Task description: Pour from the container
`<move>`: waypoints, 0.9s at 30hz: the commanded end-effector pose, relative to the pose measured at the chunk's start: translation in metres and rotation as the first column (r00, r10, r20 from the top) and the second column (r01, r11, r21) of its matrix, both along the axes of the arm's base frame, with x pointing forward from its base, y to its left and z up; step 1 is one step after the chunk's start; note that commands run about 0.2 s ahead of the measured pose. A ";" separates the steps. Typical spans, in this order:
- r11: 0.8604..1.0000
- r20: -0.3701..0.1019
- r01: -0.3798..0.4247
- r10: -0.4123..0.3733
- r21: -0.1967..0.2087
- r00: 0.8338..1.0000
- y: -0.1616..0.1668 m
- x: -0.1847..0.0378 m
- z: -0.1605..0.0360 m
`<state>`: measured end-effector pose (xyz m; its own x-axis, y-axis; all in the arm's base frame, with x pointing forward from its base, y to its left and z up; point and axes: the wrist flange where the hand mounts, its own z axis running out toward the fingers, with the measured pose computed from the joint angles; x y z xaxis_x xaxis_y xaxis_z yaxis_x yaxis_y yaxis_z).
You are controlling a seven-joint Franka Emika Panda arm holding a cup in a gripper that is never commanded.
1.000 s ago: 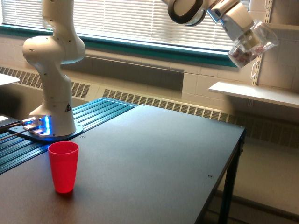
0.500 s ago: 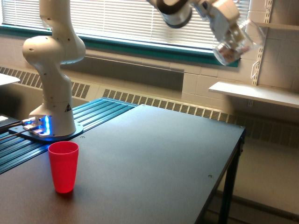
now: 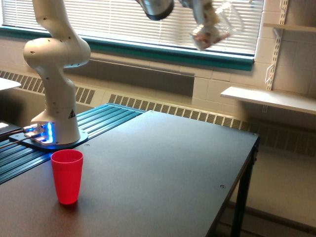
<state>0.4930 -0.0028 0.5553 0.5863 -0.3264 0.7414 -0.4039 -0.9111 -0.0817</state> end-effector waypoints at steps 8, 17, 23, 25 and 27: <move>0.972 0.005 0.209 -0.210 0.104 0.978 -0.027 -0.048 0.009; 0.918 -0.062 0.374 -0.369 0.134 0.927 -0.061 -0.067 0.003; 0.876 -0.079 0.456 -0.449 0.160 0.890 -0.075 -0.082 0.005; 0.859 -0.077 0.478 -0.472 0.184 0.878 -0.079 -0.088 0.008; 0.844 -0.073 0.497 -0.493 0.201 0.867 -0.083 -0.094 0.010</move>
<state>0.4132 -0.0754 0.5551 0.4213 -0.6493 0.6332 -0.7477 -0.6438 -0.1627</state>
